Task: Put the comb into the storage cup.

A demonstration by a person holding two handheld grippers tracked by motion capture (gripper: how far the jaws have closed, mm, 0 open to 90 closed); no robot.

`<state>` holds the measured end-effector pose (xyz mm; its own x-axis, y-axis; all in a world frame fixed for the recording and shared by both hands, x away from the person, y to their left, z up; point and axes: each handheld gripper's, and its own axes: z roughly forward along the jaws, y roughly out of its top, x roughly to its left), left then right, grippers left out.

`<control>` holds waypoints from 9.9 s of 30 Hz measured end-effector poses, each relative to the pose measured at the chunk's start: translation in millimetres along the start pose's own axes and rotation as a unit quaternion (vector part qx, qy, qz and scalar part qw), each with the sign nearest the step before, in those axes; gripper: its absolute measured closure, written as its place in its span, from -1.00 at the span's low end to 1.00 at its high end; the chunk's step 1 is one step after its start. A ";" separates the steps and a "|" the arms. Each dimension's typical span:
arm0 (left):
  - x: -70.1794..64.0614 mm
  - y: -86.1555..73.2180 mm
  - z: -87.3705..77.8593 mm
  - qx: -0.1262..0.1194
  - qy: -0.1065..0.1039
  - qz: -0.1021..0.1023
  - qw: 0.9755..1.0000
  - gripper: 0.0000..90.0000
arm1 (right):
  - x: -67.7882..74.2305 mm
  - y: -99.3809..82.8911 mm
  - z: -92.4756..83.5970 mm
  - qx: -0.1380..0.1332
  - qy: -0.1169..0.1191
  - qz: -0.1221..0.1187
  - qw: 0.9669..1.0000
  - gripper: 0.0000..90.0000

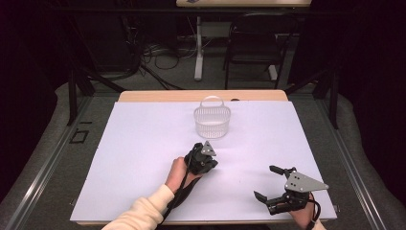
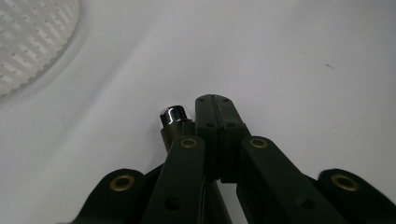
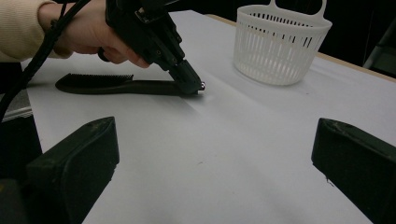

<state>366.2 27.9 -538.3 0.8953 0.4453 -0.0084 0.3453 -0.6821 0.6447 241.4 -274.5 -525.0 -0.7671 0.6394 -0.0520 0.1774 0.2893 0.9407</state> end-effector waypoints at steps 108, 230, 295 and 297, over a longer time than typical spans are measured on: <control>18.4 -87.7 -66.8 0.059 0.036 -0.070 0.995 0.94 | 0.0 0.2 0.7 0.002 0.002 -0.001 1.000 -0.99; -7.5 -8.7 -26.2 0.246 -0.044 0.120 0.961 0.54 | -1.0 -0.4 2.8 0.005 0.008 0.001 1.000 -0.99; 10.1 -38.8 -82.1 0.026 0.006 -0.005 1.000 0.60 | -0.9 -1.4 4.8 0.017 0.013 0.006 1.000 -0.99; 9.3 -38.7 -82.5 0.021 0.017 -0.004 1.000 0.60 | -0.9 -1.6 5.1 0.017 0.014 0.006 1.000 -0.99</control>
<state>337.9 106.3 -500.3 0.8824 0.4704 0.0122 0.3655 -0.7015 0.6118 244.9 -271.9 -528.2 -0.7824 0.6220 -0.0314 0.2067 0.3070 0.9290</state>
